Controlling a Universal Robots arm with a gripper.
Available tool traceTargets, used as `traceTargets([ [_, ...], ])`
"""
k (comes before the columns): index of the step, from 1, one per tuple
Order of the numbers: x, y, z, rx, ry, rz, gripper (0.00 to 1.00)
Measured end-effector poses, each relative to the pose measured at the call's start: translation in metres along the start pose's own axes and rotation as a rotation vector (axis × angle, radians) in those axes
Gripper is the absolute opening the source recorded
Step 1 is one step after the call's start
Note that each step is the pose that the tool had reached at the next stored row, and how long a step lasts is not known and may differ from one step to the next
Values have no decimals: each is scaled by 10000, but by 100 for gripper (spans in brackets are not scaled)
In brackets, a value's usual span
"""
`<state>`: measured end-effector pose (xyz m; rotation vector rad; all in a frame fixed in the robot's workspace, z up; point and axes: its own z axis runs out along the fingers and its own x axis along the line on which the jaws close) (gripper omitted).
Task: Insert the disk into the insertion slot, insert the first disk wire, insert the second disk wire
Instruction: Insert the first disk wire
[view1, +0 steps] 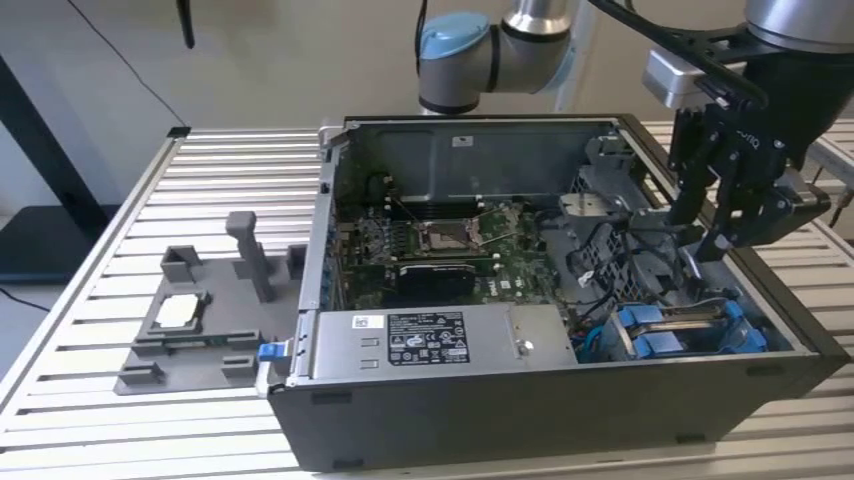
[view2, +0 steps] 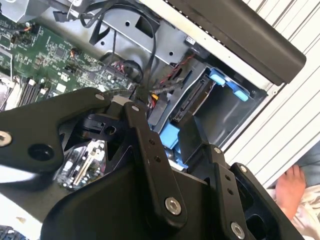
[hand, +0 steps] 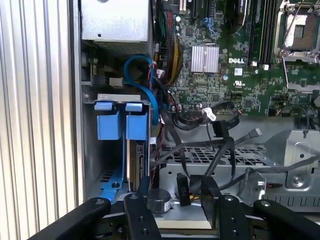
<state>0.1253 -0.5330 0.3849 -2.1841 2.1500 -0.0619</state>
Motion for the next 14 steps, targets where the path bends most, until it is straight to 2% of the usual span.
traceTargets([
  [9, 0, 0, 1, -1, 13, -2, 51],
  [11, 0, 0, 0, 0, 17, -3, 38],
  [14, 0, 0, 0, -1, 22, -3, 32],
])
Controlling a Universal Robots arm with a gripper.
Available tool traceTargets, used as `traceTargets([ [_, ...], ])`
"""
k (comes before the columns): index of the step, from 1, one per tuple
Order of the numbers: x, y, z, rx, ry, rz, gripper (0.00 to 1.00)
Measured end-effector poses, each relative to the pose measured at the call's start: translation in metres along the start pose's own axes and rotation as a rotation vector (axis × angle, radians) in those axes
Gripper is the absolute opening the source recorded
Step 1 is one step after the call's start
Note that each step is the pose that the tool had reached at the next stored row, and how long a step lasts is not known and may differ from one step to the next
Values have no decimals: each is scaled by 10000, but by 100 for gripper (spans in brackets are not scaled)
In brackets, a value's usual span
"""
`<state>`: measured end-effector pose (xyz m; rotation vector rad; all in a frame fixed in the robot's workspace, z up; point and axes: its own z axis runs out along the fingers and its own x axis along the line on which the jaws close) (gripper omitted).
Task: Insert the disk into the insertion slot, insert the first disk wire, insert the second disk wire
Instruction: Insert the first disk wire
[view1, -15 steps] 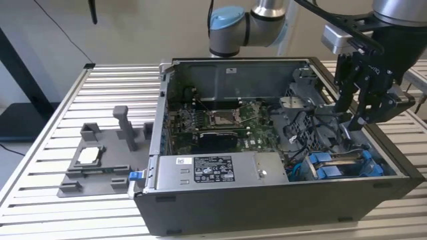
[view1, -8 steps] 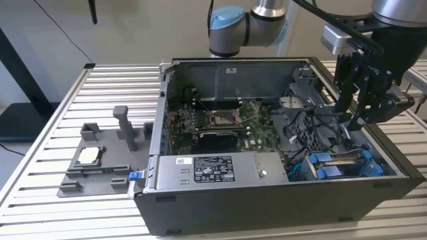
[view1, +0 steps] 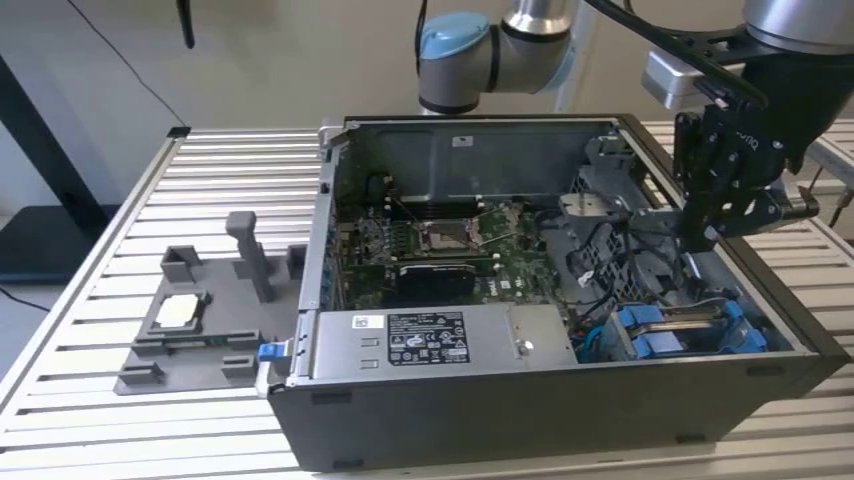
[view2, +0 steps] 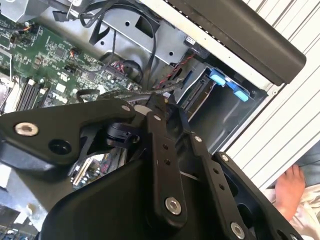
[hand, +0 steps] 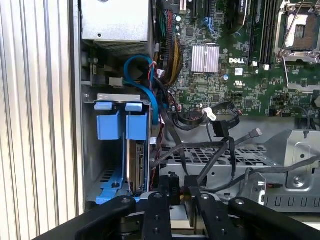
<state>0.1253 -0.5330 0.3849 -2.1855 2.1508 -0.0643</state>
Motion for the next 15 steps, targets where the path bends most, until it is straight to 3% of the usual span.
traceTargets([
  [1, 0, 0, 0, 0, 1, 0, 25],
  [6, 0, 0, 0, 0, 8, -1, 19],
  [13, 0, -1, 0, -10, 15, 0, 19],
  [15, 3, -8, 1, -89, 16, -1, 19],
])
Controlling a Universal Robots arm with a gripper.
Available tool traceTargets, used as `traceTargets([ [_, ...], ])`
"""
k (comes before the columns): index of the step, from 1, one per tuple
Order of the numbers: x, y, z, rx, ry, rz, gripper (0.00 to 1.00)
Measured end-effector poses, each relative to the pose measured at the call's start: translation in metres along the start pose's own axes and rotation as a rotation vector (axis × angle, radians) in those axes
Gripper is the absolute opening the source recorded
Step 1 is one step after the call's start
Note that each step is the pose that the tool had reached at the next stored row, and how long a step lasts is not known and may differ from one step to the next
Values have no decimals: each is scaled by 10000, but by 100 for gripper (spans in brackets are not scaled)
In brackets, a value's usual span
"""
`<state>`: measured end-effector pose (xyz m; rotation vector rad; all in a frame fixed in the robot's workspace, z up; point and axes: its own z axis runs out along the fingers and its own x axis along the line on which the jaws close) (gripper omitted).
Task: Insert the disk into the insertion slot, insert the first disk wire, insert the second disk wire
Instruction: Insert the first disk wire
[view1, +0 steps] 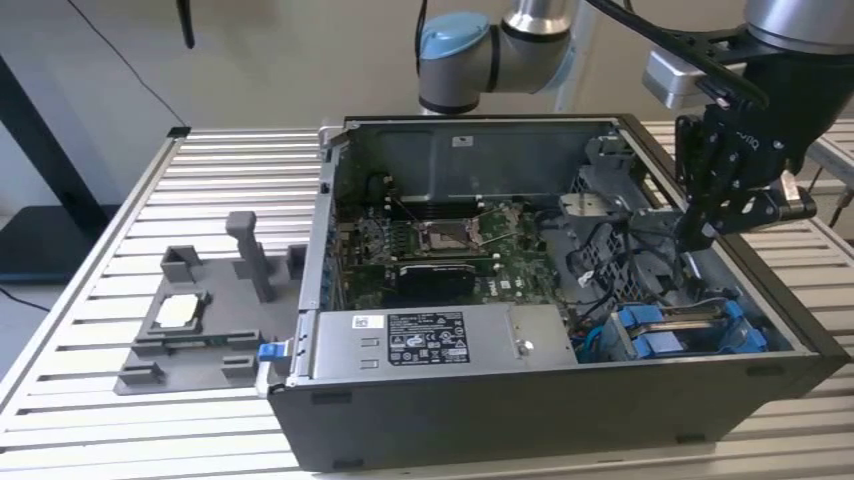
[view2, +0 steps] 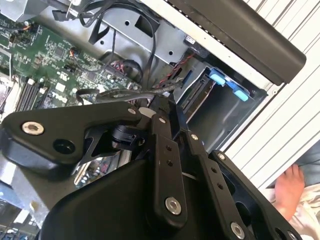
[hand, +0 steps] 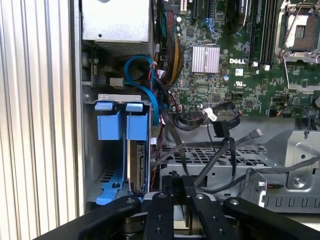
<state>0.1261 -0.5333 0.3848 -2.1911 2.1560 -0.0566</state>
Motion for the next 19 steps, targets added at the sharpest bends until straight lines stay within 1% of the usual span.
traceTargets([
  [2, 13, -10, 3, -88, -2, 4, 19],
  [4, 28, -23, 9, -153, -3, 5, 19],
  [6, 47, -37, 18, -202, -3, 6, 19],
  [8, 65, -50, 31, -270, -4, 8, 19],
  [11, 92, -77, 59, -340, -5, 11, 19],
  [17, 151, -118, 109, -375, -5, 28, 19],
  [19, 168, -130, 121, -402, -5, 37, 19],
])
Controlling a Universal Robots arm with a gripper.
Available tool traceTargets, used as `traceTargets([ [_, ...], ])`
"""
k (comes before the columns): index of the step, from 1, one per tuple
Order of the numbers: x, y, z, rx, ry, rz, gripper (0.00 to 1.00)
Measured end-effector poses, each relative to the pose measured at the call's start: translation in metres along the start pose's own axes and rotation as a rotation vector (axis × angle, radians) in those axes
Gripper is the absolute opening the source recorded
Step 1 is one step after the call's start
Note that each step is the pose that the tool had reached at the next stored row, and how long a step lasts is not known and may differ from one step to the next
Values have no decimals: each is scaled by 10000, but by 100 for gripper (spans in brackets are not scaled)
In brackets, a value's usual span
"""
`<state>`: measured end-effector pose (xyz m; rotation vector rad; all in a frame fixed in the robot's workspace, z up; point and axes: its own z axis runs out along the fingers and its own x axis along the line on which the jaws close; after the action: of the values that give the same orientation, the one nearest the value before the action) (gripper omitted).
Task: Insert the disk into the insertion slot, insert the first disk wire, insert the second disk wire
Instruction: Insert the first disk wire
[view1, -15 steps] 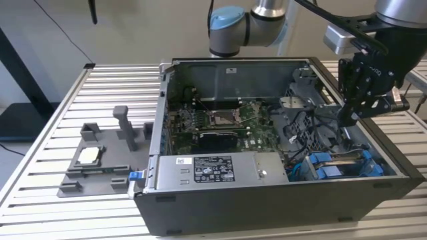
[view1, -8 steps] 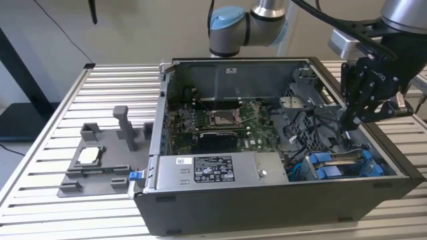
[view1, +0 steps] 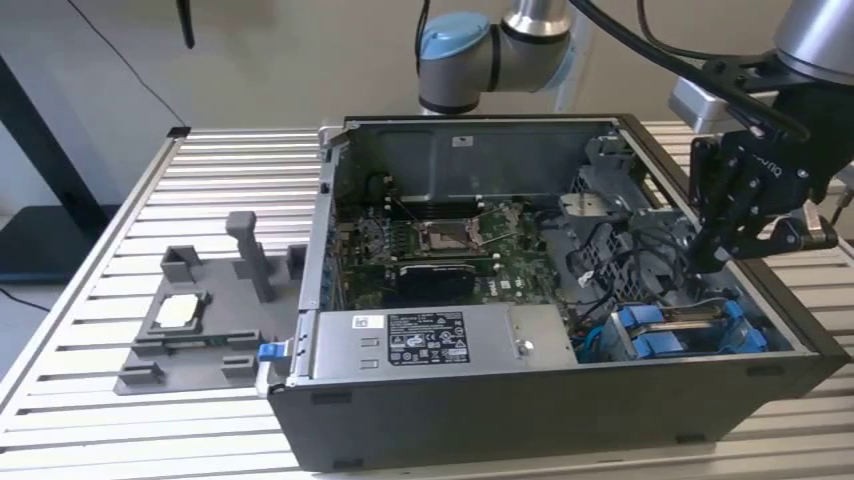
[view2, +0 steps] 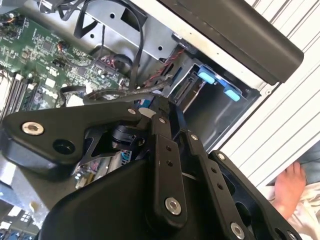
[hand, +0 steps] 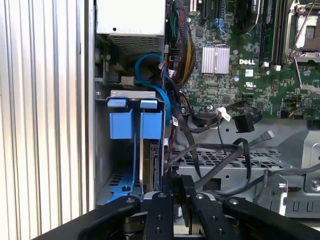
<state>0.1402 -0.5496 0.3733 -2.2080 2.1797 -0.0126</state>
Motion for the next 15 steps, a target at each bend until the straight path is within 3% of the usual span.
traceTargets([
  [4, 28, -13, 25, -58, 0, 43, 19],
  [10, 63, -15, 57, -60, 6, 211, 19],
  [15, 103, -62, 94, -91, 7, 235, 19],
])
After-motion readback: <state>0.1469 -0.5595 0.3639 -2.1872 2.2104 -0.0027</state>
